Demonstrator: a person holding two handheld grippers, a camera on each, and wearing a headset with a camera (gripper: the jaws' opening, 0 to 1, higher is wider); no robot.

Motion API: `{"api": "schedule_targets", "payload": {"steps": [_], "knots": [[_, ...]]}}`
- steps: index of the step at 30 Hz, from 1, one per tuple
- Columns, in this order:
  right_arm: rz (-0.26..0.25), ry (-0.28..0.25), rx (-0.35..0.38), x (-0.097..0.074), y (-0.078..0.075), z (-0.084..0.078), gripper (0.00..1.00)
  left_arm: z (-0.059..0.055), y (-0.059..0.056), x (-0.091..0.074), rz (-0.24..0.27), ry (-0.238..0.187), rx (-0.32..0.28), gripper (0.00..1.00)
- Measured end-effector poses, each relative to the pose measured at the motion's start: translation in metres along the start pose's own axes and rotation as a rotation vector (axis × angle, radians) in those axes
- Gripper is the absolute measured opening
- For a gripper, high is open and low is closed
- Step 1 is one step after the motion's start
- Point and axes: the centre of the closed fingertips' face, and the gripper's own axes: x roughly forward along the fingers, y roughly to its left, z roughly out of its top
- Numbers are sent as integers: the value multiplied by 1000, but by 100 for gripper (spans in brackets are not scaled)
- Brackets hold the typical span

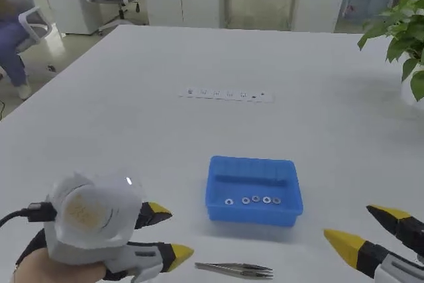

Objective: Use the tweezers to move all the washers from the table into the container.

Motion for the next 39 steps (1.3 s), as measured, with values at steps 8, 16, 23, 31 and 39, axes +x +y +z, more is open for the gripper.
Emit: {"api": "schedule_targets", "payload": {"steps": [8, 16, 23, 31, 39], "knots": [[-63, -77, 37, -17, -7, 17, 78, 14, 11, -36, 117, -223, -190, 69], [-67, -82, -29, -19, 7, 23, 96, 22, 30, -65, 246, -382, -288, 99], [-72, -63, 11, -18, 4, 19, 99, 41, 37, -80, 275, -479, -283, 99], [-71, -84, 45, -17, 0, 20, 99, 47, 42, -84, 280, -511, -310, 99], [-53, -76, 67, -8, 2, 17, 97, 41, 47, -96, 317, -504, -320, 99]]}}
